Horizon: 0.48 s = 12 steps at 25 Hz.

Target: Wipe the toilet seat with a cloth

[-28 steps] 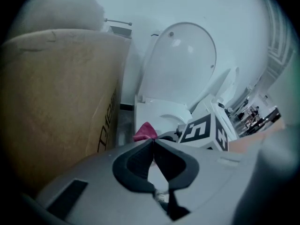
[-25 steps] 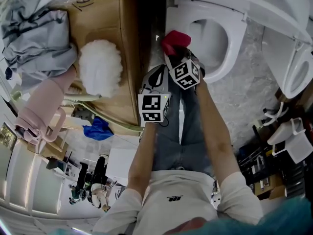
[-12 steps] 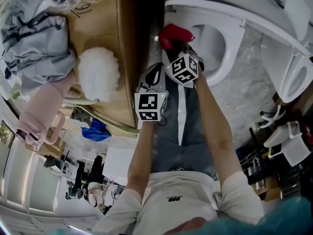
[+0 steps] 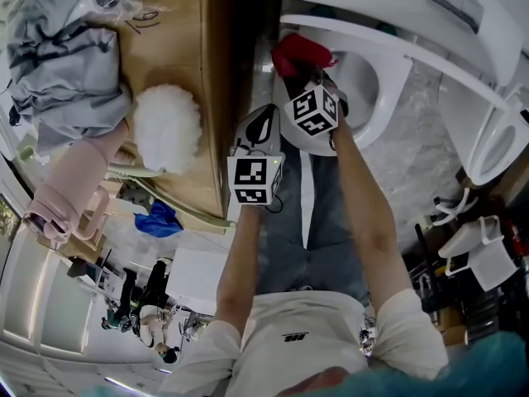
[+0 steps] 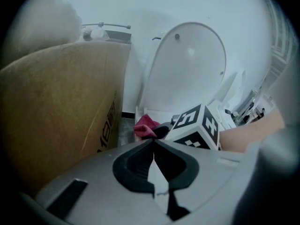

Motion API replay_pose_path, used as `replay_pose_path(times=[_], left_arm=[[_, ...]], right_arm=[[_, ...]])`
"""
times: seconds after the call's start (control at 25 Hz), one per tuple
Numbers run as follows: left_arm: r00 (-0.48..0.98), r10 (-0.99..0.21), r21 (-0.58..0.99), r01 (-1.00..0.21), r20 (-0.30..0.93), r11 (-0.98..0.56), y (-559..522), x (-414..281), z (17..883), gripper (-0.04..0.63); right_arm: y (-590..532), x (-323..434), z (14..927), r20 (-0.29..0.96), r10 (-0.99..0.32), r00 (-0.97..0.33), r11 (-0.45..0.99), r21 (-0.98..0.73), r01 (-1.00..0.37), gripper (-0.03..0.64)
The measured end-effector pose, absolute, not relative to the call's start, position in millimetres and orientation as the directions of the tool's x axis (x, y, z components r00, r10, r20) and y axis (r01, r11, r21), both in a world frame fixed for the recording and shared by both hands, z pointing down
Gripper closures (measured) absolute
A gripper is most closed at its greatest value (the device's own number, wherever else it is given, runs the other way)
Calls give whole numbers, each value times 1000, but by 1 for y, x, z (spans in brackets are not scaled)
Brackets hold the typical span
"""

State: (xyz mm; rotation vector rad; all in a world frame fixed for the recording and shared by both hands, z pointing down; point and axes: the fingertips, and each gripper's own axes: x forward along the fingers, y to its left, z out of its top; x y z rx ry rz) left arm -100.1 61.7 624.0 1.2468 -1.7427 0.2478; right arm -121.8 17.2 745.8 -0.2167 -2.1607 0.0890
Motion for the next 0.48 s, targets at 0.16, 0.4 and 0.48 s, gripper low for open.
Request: replay_pose_path(times=[0.16,0.4,0.48], left_arm=[[-34,-627,337,-820,778,462,56,-98,624,581],[-32,-630,337,-823,776,457,46,-94,622,581],[-30,-630,337,-825,776,454,43,-93,621,581]], right_arm=[[4,-127,745,814,166,-557,986,-129,105,594],[-16,-133,742,814,130,-567,991,-113,66,594],[-24,-133,741,812,117,-572,993,-110,47,594]])
